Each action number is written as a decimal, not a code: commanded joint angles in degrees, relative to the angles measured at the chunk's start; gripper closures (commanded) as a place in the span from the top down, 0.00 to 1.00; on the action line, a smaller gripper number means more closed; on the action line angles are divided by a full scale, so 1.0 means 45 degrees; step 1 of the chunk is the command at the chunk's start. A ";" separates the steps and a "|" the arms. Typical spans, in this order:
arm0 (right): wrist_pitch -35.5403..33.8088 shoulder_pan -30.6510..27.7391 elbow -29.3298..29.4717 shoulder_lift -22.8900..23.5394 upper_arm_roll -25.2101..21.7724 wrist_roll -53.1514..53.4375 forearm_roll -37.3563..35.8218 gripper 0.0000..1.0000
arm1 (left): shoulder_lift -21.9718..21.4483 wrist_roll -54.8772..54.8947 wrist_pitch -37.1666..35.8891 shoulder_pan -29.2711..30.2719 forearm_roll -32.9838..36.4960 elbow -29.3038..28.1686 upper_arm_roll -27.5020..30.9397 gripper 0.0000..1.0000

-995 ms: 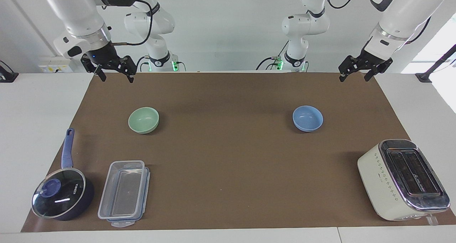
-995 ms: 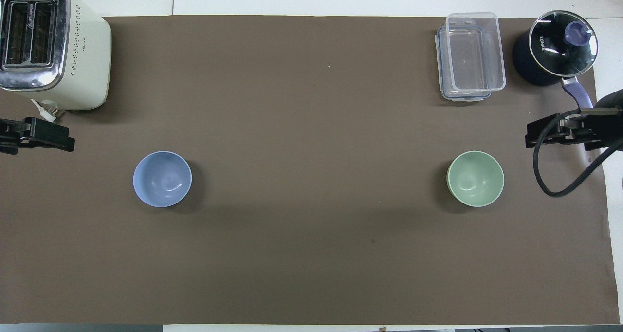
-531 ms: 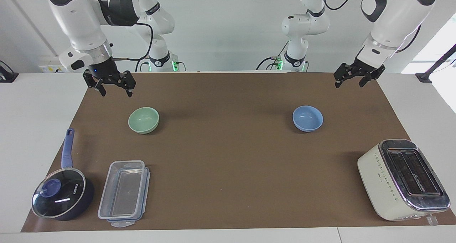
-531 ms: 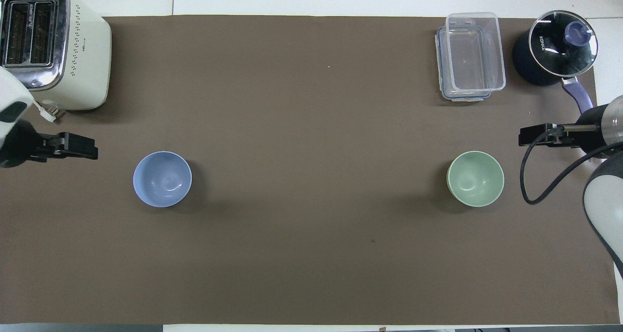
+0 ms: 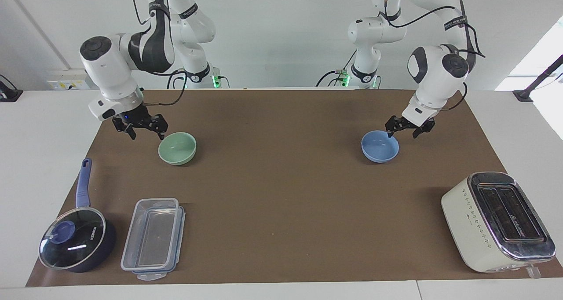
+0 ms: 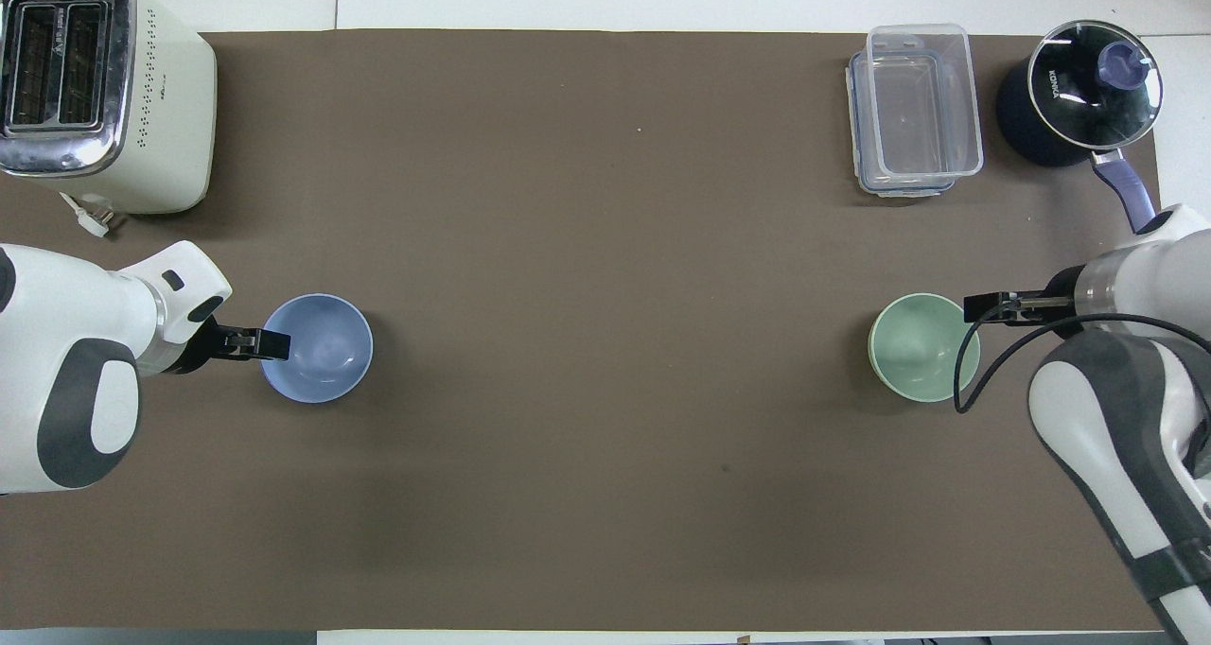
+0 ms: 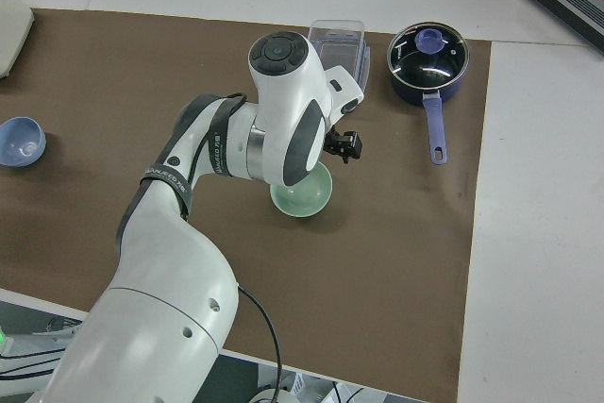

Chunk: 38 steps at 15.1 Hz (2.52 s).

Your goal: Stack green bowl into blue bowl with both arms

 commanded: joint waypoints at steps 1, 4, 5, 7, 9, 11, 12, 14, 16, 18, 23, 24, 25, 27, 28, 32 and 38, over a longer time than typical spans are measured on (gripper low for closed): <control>0.0638 -0.0017 -0.0550 0.0390 0.0059 -0.0255 0.0153 0.99 | 0.0247 0.0193 0.0616 -0.0138 -0.0171 -0.0121 0.0043 1.00; 0.1221 -0.0036 -0.0938 0.0510 0.0059 -0.0526 0.0153 0.95 | 0.0539 0.0251 0.0850 -0.0216 -0.0171 -0.0121 0.0043 0.93; 0.1630 -0.0075 -0.1173 0.0471 0.0059 -0.0780 0.0153 0.94 | 0.0638 0.0251 0.0967 -0.0313 -0.0171 -0.0121 0.0043 0.89; 0.1946 -0.0075 -0.1389 0.0432 0.0059 -0.0841 0.0153 0.89 | 0.0658 0.0251 0.0968 -0.0527 -0.0171 -0.0121 0.0063 0.79; 0.2005 -0.0075 -0.1526 0.0393 0.0059 -0.1074 0.0153 0.87 | 0.0658 0.0251 0.0949 -0.0588 -0.0152 -0.0121 0.0063 0.65; 0.2084 -0.0133 -0.1624 0.0373 0.0059 -0.1192 0.0153 0.78 | 0.0658 0.0426 0.0949 -0.0588 -0.0151 -0.0121 0.0063 0.56; 0.2064 -0.0134 -0.1644 0.0373 0.0059 -0.1250 0.0153 0.55 | 0.0658 0.0485 0.0949 -0.0588 -0.0113 -0.0121 0.0063 0.56; 0.2064 -0.0134 -0.1702 0.0353 0.0059 -0.1349 0.0153 0.00 | 0.0658 0.0525 0.0949 -0.0549 0.0179 -0.0121 0.0063 0.56; 0.1967 -0.0153 -0.1702 0.0334 0.0059 -0.1368 0.0153 0.00 | 0.0677 0.0525 0.0949 -0.0568 0.0375 -0.0121 0.0063 0.55; 0.1889 -0.0153 -0.1702 0.0315 0.0059 -0.1388 0.0153 0.00 | 0.0911 0.0524 0.1007 -0.0588 0.0590 -0.0121 0.0063 0.35; 0.1617 -0.0407 -0.1508 0.0334 0.0059 -0.1388 0.0153 0.00 | 0.0971 0.0525 0.0988 -0.0549 0.0630 -0.0063 0.0063 0.00; 0.1402 -0.0407 -0.1314 0.0315 0.0059 -0.1368 0.0153 0.00 | 0.1009 0.0428 0.0852 -0.0549 0.0611 0.0131 0.0063 0.00; 0.1072 -0.0407 -0.1041 0.0198 0.0059 -0.1368 0.0153 0.00 | 0.1068 0.0214 0.0696 -0.0587 0.0610 0.0577 0.0024 0.00; 0.0291 -0.0388 -0.0436 -0.0056 0.0059 -0.1329 0.0153 0.00 | 0.1417 -0.0720 -0.1267 -0.1169 0.0513 0.2388 -0.0054 0.00; -0.0061 -0.0388 -0.0104 -0.0173 0.0059 -0.1252 0.0153 0.00 | 0.1884 -0.1576 -0.2322 -0.2024 0.0455 0.3694 -0.0054 0.00; -0.1661 -0.0388 0.1419 -0.0544 0.0020 -0.1192 0.0153 0.00 | 0.2279 -0.5347 -0.1928 -0.5424 -0.0073 0.4257 -0.0054 0.00; -0.4436 -0.0388 0.2984 -0.1248 0.0001 -0.1192 0.0153 0.00 | 0.3020 -0.6858 -0.0362 -0.7286 -0.0443 0.3629 -0.0074 0.00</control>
